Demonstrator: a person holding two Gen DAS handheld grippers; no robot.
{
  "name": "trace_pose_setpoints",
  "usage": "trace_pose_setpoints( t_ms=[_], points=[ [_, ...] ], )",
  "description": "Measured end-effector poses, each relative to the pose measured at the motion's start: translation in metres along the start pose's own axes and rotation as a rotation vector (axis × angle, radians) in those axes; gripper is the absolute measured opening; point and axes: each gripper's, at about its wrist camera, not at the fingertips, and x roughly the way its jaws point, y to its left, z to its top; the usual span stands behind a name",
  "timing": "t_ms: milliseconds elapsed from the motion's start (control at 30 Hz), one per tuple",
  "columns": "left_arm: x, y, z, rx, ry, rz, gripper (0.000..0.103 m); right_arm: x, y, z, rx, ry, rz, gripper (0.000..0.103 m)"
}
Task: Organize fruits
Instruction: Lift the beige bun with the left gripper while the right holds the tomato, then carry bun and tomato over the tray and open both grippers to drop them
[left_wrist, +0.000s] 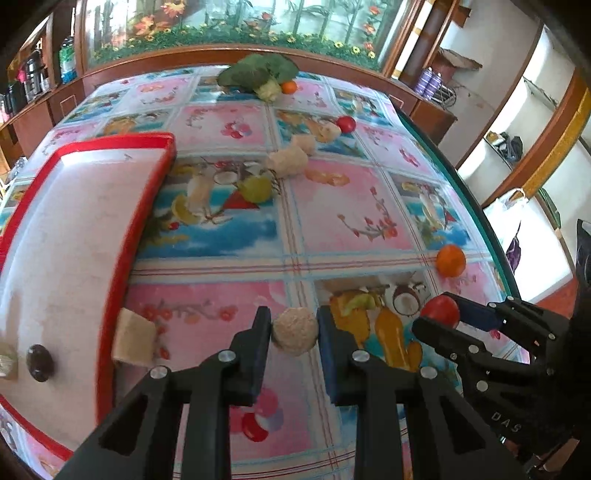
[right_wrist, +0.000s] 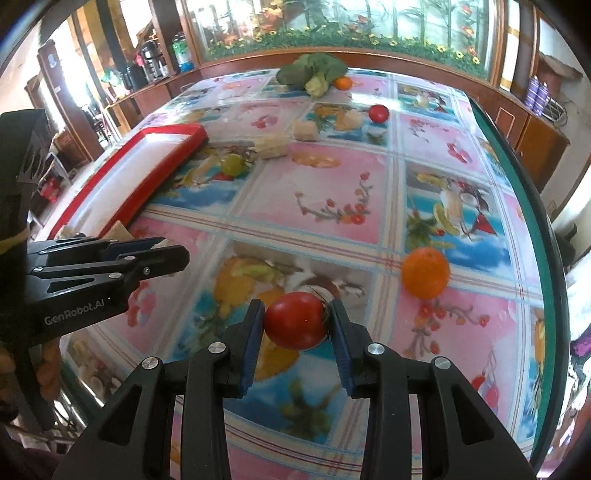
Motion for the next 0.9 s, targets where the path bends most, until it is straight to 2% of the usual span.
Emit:
trace_pose_setpoints(
  t_ms=[500, 900],
  points=[
    [-0.032, 0.055, 0.011, -0.092, -0.073, 0.038, 0.028, 0.011, 0.062, 0.044, -0.099, -0.019, 0.080, 0.035],
    [-0.056, 0.135, 0.012, -0.223, -0.114, 0.142, 0.028, 0.034, 0.139, 0.084, -0.228, -0.023, 0.176, 0.034]
  ],
)
